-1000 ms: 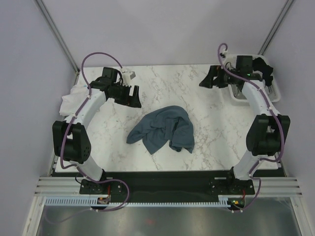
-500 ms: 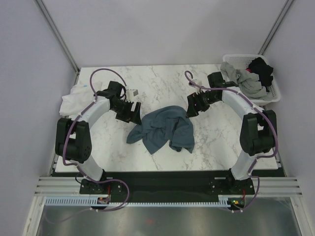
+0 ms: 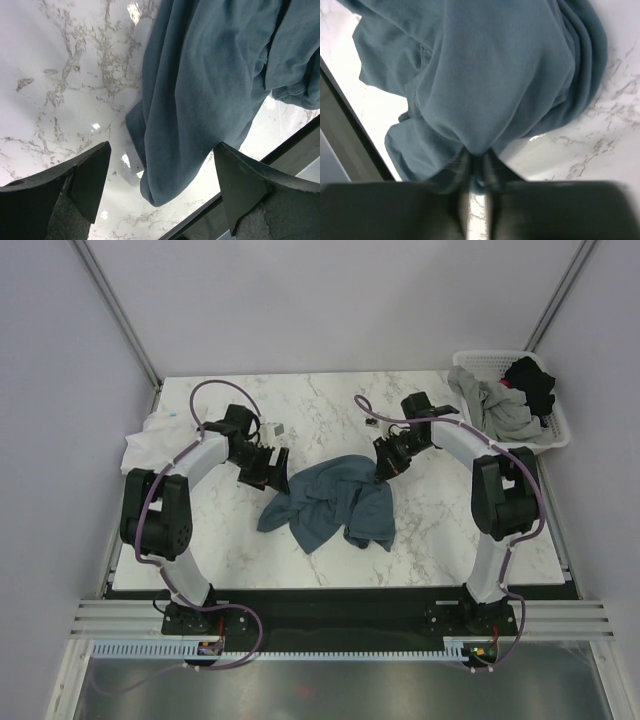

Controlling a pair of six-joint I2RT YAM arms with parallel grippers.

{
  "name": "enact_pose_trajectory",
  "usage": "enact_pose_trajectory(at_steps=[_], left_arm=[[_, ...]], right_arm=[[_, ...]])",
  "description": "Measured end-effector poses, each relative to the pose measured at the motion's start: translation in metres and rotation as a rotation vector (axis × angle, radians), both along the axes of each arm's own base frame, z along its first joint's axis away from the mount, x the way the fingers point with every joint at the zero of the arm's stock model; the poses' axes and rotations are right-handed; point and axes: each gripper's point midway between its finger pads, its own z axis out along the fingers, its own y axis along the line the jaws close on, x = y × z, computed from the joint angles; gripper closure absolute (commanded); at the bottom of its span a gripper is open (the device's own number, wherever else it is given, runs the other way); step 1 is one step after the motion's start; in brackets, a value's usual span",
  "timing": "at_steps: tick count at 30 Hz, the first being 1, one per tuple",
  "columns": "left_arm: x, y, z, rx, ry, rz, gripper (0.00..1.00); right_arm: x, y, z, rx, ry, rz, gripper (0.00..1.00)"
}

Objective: Fold and stack the t-shirts
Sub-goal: Flatten the tshirt out

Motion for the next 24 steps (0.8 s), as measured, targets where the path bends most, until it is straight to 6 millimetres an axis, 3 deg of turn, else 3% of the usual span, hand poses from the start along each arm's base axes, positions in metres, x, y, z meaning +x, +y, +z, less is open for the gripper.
enact_pose_trajectory(at_steps=[2,3,4,9,15,17,19,20,21,22,23,24], left_arm=[[0.004,-0.001,0.003,-0.002,-0.009,0.000,0.09],[0.007,-0.001,0.006,-0.004,-0.019,0.000,0.97],[0.011,-0.001,0.009,0.003,-0.031,0.003,0.98],[0.049,0.010,0.038,0.089,-0.164,0.008,0.98],[0.105,0.018,0.102,0.154,-0.409,0.028,0.98],[0.114,0.018,0.116,0.155,-0.456,0.025,0.87],[0.115,0.017,0.117,0.152,-0.462,0.019,0.72],[0.113,0.016,0.113,0.149,-0.452,0.014,0.61],[0.109,0.015,0.108,0.145,-0.439,0.005,0.39],[0.103,0.012,0.099,0.137,-0.413,-0.010,0.28],[0.095,0.008,0.089,0.127,-0.379,-0.022,0.19],[0.085,0.004,0.076,0.117,-0.336,-0.034,0.19]], right_arm=[[0.003,0.003,0.000,-0.011,-0.003,0.003,1.00],[0.005,0.003,0.000,-0.017,-0.007,0.001,1.00],[0.009,0.002,0.000,-0.028,-0.016,-0.002,1.00],[0.044,-0.009,0.016,-0.118,-0.142,-0.033,1.00],[0.105,-0.034,0.068,-0.230,-0.430,-0.142,1.00],[0.115,-0.040,0.085,-0.248,-0.496,-0.170,1.00],[0.123,-0.046,0.097,-0.261,-0.546,-0.193,1.00],[0.126,-0.048,0.101,-0.266,-0.564,-0.201,1.00],[0.127,-0.049,0.103,-0.270,-0.575,-0.208,1.00],[0.128,-0.049,0.103,-0.273,-0.579,-0.211,1.00],[0.128,-0.049,0.102,-0.274,-0.578,-0.212,1.00],[0.128,-0.050,0.100,-0.276,-0.574,-0.213,1.00]])
